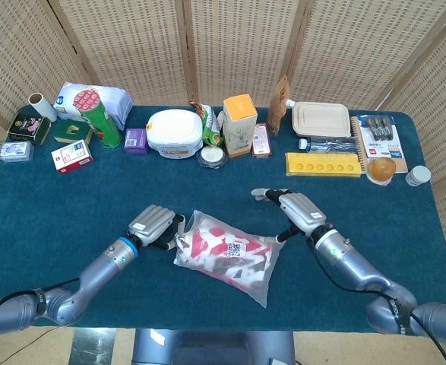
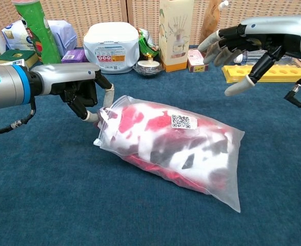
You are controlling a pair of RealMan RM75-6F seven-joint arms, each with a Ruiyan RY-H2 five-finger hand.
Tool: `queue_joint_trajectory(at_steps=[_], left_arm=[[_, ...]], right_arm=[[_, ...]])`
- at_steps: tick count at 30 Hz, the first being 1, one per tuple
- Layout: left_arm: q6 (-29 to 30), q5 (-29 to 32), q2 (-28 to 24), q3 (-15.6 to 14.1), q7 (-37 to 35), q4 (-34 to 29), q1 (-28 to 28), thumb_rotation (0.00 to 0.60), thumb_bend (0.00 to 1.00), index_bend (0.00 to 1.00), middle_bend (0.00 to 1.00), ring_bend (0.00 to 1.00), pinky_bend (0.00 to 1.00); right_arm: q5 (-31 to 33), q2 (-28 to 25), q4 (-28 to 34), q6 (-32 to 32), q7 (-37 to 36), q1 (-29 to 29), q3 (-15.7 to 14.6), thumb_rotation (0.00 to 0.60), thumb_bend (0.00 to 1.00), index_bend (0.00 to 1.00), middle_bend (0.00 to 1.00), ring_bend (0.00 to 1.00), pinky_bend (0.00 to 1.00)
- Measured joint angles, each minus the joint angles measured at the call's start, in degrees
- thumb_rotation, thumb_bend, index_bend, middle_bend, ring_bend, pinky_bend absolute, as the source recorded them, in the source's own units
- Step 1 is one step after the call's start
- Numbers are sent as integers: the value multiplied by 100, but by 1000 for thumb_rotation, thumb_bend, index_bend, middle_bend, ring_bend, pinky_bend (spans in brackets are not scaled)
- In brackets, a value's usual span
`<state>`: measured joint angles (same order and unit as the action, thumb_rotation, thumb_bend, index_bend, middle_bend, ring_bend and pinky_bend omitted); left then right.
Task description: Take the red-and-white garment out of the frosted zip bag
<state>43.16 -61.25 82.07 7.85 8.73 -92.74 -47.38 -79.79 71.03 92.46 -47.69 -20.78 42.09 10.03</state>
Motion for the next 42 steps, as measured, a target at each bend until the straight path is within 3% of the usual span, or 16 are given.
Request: queue_joint_trajectory(at_steps=[12, 19, 28, 42], left_arm=[[-96, 353, -151, -45, 196, -150, -155, 600, 657, 690, 1000, 1000, 1000], [-104, 601, -169, -92, 376, -235, -264, 600, 656, 690, 1000, 1000, 1000], [-65, 996, -200, -145, 615, -382, -416, 600, 655, 690, 1000, 1000, 1000], [57, 1419, -329, -225, 817, -650, -574, 600, 652, 690, 1000, 1000, 1000]], right_arm=[[-2260, -174, -494, -1382, 20, -385, -975, 584, 106, 354, 443, 501, 385], [-3349, 7, -1277, -2278, 311, -504, -1430, 585, 105, 348, 626, 779, 697], [-4255, 534, -2324, -3376, 550, -532, -1749, 587, 47, 327, 794, 989, 986], [-4772, 1247, -3417, -3850, 1326, -376, -1908, 589, 81, 320, 843, 1000, 1000]])
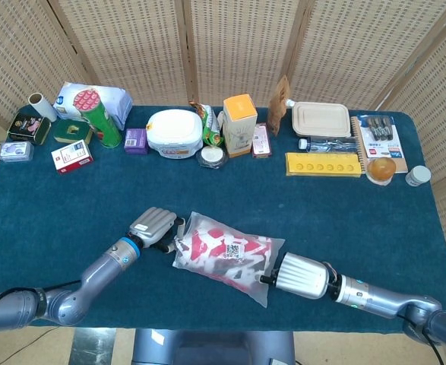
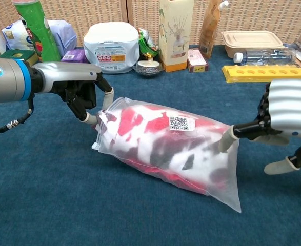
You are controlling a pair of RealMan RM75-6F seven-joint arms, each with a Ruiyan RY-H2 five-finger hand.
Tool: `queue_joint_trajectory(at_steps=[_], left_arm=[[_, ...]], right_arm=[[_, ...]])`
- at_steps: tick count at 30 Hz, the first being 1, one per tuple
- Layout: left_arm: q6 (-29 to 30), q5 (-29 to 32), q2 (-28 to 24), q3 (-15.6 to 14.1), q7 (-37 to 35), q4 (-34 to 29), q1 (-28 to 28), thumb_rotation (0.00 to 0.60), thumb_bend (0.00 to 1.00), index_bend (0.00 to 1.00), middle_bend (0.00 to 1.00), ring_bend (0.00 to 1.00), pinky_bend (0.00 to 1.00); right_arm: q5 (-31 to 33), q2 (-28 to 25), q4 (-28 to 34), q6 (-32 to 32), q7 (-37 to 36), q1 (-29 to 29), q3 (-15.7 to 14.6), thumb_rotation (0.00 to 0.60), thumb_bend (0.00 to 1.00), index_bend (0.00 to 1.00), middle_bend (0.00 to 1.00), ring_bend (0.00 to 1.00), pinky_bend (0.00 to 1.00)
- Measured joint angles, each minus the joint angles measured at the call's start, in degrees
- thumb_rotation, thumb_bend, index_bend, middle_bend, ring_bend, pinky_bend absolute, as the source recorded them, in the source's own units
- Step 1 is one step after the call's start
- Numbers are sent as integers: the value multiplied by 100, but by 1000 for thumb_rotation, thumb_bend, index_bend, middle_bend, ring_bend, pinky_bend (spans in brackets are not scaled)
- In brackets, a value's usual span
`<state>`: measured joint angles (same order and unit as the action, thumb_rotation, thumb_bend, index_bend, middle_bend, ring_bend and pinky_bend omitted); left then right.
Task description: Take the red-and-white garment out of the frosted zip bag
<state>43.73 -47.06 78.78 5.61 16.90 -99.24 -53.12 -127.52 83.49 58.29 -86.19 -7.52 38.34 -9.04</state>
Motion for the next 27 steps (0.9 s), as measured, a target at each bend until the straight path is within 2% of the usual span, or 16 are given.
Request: queue_joint_trajectory(at_steps=[5, 19, 27], left_arm=[[1, 130, -20, -31, 19, -34, -45, 600, 651, 690, 1000, 1000, 1000], [71, 322, -55, -95, 100, -172, -158, 600, 647, 690, 1000, 1000, 1000], [95, 433, -80, -143, 115, -202, -199, 600, 645, 690, 1000, 1000, 1000]], right_arm=[[-20, 176, -151, -3, 119, 18, -128, 591, 92, 314, 841, 1000, 1000], [14, 674, -476, 26, 306, 247, -173, 589, 92, 311, 838, 1000, 1000], [10, 874, -758, 16, 350, 311, -323, 594, 92, 311, 839, 1000, 1000]])
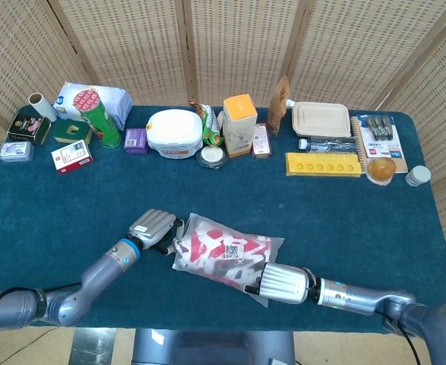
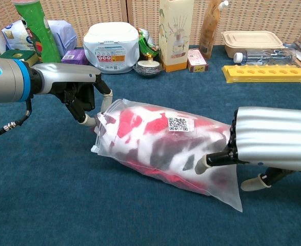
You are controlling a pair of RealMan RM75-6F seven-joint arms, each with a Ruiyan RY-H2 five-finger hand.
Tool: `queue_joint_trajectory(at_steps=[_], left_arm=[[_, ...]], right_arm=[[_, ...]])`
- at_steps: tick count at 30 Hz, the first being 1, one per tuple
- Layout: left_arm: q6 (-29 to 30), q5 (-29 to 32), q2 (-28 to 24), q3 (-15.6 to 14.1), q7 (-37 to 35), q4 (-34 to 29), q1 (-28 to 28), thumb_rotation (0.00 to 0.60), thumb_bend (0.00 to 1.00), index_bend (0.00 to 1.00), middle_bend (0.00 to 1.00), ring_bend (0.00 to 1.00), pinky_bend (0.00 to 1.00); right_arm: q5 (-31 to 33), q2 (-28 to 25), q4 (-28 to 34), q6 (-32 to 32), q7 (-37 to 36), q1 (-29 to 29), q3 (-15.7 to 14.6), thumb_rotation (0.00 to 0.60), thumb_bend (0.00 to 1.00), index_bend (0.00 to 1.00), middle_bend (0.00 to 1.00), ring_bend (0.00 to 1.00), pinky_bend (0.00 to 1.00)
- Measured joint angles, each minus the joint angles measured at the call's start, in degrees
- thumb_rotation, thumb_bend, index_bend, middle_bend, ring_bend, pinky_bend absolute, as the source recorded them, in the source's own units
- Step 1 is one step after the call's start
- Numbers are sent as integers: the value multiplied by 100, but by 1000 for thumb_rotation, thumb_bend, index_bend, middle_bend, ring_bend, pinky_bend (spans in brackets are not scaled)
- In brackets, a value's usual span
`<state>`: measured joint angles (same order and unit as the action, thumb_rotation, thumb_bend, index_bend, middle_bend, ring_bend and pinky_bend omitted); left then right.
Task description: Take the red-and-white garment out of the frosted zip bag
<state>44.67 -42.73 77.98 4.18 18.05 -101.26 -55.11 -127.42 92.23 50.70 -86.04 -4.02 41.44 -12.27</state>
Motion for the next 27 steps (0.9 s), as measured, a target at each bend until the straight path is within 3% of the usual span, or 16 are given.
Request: queue_joint_trajectory(at_steps=[6, 19, 27], left_arm=[[17, 36, 8, -23, -12, -26, -16, 600, 643, 690, 1000, 1000, 1000], [87, 66, 2, -53, -31, -100, -24, 600, 640, 690, 1000, 1000, 1000], [99, 104, -20, -72, -33, -111, -34, 600, 639, 690, 1000, 1000, 1000]], right_arm=[[44, 125, -90, 76, 22, 87, -44, 594, 120, 328, 839, 1000, 1000], [187, 193, 190, 483, 213, 299, -114, 599, 368, 407, 840, 1000, 1000], [278, 159, 302, 629, 256, 325, -209, 600, 442, 445, 843, 1000, 1000]])
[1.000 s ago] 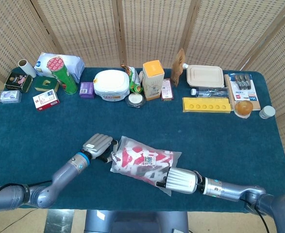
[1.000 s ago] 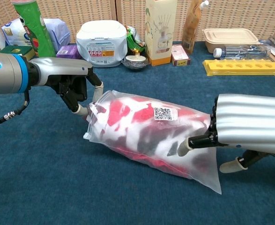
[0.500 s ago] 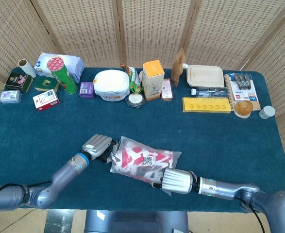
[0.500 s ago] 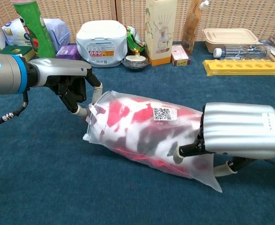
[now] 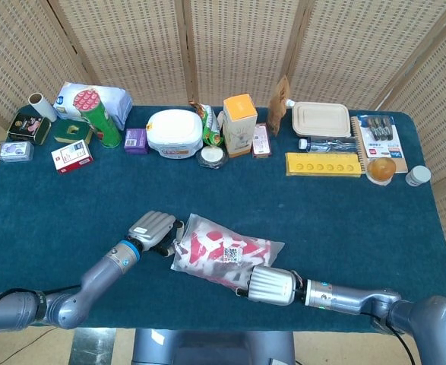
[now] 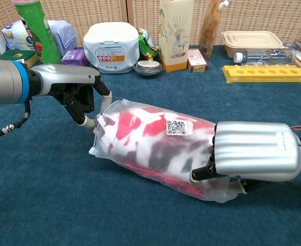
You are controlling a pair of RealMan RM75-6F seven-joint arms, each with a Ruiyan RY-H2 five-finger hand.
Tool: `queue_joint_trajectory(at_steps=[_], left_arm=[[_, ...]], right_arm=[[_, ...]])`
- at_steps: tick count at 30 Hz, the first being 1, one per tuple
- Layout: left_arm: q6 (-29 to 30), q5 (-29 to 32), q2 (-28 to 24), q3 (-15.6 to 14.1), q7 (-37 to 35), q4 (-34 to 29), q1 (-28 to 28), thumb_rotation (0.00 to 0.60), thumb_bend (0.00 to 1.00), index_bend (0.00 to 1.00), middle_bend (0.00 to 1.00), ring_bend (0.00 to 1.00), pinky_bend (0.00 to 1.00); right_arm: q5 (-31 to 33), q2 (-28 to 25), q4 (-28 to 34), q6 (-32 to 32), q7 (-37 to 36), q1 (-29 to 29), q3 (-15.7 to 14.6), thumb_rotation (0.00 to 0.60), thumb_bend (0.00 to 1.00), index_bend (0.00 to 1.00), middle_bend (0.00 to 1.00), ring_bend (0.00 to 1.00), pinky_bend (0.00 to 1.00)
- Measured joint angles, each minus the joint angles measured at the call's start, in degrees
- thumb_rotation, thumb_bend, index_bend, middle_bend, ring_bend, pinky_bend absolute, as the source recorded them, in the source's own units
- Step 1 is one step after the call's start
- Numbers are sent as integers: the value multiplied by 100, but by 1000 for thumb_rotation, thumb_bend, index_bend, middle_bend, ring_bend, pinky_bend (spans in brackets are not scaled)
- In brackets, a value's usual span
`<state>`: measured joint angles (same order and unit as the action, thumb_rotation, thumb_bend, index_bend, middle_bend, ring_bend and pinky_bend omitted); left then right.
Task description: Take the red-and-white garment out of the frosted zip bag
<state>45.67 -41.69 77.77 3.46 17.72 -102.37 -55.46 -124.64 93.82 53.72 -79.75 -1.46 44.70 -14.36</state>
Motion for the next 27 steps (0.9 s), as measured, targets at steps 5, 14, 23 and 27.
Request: queue_joint_trajectory(at_steps=[5, 14, 23, 27], left_arm=[[11, 8, 3, -15, 5, 4, -4, 600, 638, 690, 1000, 1000, 1000], [16, -28, -22, -47, -24, 10, 24, 600, 639, 690, 1000, 1000, 1000], [14, -103, -3, -70, -90, 97, 79, 600, 637, 690, 1000, 1000, 1000], [13, -129, -7, -66, -109, 104, 93, 600, 637, 690, 1000, 1000, 1000]], right_arm=[[49, -74, 131, 67, 20, 16, -45, 600, 478, 464, 845, 1000, 1000], [71, -180, 315, 168, 15, 73, -137, 600, 555, 570, 856, 1000, 1000], [86, -315, 470, -53, -122, 72, -146, 600, 563, 674, 883, 1000, 1000], [90, -349, 516, -125, -139, 68, -131, 600, 570, 715, 892, 1000, 1000]])
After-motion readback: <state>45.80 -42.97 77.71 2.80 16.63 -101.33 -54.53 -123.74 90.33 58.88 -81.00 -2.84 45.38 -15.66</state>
